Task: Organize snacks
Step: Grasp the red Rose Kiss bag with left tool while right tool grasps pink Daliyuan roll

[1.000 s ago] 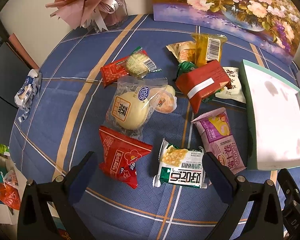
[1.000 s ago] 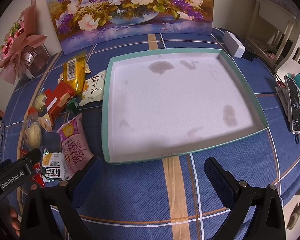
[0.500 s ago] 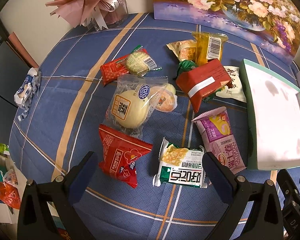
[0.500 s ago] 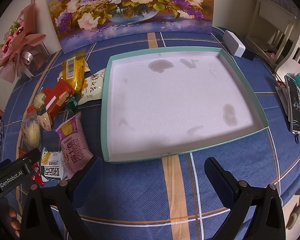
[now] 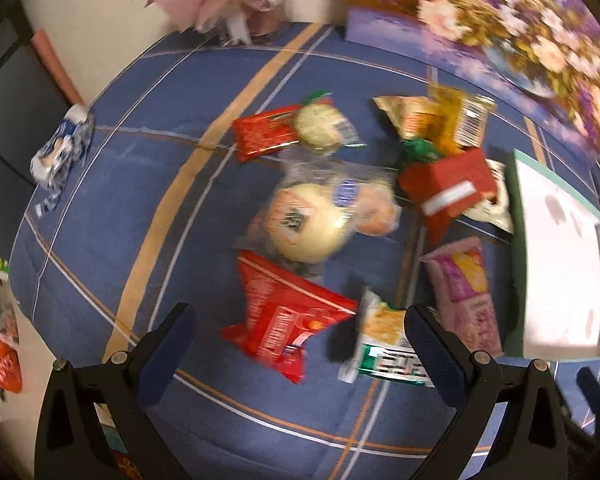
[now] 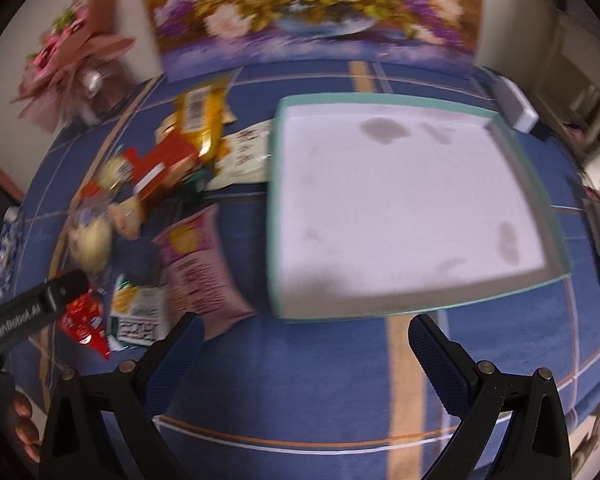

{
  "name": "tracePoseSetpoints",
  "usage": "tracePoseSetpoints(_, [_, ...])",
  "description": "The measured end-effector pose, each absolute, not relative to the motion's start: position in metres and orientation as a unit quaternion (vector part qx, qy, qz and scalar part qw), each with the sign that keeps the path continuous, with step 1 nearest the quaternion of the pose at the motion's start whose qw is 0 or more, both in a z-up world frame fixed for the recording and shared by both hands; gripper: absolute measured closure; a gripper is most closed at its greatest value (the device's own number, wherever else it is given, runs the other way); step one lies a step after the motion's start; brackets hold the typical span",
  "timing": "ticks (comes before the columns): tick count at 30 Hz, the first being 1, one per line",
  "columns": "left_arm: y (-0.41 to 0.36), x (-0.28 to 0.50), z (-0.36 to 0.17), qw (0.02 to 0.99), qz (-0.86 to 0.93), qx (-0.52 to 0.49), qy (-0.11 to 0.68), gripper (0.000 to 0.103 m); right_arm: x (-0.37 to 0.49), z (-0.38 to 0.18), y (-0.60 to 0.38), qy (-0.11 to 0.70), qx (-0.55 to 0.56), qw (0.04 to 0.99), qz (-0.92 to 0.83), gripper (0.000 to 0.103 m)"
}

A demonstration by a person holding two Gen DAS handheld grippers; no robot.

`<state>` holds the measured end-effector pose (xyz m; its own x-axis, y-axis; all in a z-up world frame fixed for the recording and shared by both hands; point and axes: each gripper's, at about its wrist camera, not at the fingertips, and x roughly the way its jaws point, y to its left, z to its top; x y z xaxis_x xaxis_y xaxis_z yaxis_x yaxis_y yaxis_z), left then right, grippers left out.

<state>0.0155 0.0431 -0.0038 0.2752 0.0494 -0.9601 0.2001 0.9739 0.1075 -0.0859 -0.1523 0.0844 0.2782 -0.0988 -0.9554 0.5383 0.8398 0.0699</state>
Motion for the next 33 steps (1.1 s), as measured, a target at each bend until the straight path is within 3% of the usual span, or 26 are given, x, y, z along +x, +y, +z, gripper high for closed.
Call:
tracePoseSetpoints(9, [0.095,0.036,-0.021,0.787,-0.037,-0.005,0.616,0.0,-0.047,0.074,-0.115,0.572,0.181,0.786,-0.147,0.0])
tracePoseSetpoints(12, [0.096,0.037,-0.025,0.78,-0.044,-0.017,0.624,0.0,-0.04,0.07,-0.112,0.576,0.175,0.786,-0.14,0.006])
tracePoseSetpoints(14, [0.09,0.038,-0.026,0.777,-0.058,-0.02,0.626,0.0,-0.036,0.067,-0.112,0.579,0.175,0.785,-0.138,0.018])
tracePoseSetpoints(23, [0.066,0.032,-0.023,0.775,-0.094,0.011,0.625,0.002,-0.022,0.046,-0.113,0.606,0.164,0.767,-0.131,0.039])
tracePoseSetpoints(30, [0.054,0.035,-0.032,0.764,-0.115,0.02,0.635,0.037,-0.017,0.037,-0.119,0.612,0.164,0.763,-0.127,0.041])
tracePoseSetpoints(33, [0.05,0.036,-0.038,0.757,-0.118,0.023,0.642,0.043,-0.015,0.036,-0.116,0.612,0.163,0.763,-0.127,0.042])
